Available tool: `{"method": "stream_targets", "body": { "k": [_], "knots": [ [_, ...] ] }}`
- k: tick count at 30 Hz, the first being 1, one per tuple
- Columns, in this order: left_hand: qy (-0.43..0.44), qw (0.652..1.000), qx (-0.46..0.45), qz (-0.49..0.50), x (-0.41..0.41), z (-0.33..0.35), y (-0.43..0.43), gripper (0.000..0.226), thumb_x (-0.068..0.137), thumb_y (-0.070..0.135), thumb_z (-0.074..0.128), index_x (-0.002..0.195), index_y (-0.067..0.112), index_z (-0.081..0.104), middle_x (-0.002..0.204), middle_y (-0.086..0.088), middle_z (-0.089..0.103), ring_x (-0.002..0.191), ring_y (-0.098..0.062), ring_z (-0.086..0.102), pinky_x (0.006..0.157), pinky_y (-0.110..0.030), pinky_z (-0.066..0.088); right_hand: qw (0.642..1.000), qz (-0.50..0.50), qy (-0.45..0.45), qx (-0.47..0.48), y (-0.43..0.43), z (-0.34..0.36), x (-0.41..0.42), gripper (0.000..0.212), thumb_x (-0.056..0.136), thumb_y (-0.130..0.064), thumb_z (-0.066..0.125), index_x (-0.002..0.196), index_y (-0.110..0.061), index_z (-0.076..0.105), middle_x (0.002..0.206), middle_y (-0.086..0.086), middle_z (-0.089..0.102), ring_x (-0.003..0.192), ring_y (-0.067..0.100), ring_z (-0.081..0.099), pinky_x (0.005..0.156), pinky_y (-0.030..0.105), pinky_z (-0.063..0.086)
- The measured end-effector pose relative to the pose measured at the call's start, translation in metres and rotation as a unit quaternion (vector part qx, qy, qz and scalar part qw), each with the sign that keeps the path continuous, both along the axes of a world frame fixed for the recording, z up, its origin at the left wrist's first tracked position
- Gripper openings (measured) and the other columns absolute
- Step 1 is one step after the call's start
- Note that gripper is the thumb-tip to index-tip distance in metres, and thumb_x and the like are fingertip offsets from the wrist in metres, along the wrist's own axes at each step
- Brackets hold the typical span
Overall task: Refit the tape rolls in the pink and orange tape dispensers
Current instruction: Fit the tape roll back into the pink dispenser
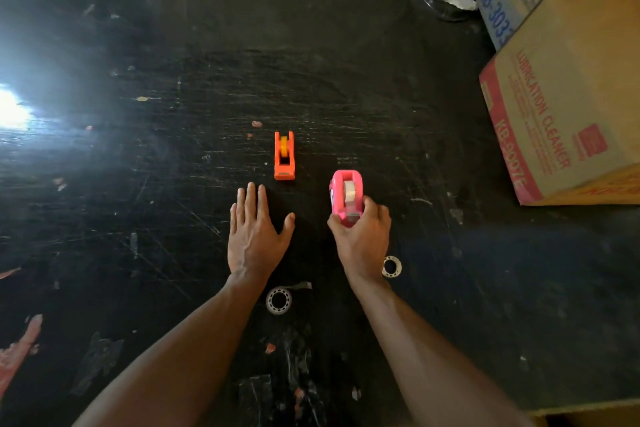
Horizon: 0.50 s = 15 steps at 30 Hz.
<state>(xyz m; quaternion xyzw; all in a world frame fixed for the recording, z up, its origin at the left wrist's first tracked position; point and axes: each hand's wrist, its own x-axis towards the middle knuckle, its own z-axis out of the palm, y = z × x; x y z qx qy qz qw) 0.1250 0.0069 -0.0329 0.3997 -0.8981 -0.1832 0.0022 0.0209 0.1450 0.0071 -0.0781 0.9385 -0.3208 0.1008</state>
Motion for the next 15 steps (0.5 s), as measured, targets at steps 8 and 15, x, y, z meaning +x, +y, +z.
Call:
{"method": "stream_targets", "body": {
  "k": [8, 15],
  "knots": [
    [-0.001, 1.000, 0.007, 0.007, -0.001, -0.002, -0.002, 0.089, 0.098, 0.062, 0.047, 0.165, 0.013, 0.016, 0.175, -0.010, 0.008, 0.162, -0.023, 0.000, 0.131, -0.041, 0.005, 1.000, -0.003, 0.030, -0.002, -0.062, -0.005, -0.062, 0.072, 0.079, -0.039, 0.084, 0.136, -0.007, 0.056, 0.129, 0.012, 0.059, 0.117, 0.023, 0.058, 0.087, 0.025, 0.047],
    [-0.003, 1.000, 0.013, 0.011, -0.002, -0.004, -0.004, 0.088, 0.098, 0.062, 0.048, 0.165, 0.013, 0.017, 0.175, -0.010, 0.008, 0.162, -0.022, -0.001, 0.131, -0.039, 0.004, 0.999, 0.002, 0.034, 0.000, -0.081, -0.016, -0.081, 0.075, 0.079, -0.039, 0.084, 0.139, -0.006, 0.054, 0.133, 0.014, 0.057, 0.121, 0.025, 0.057, 0.092, 0.030, 0.050]
  ]
}}
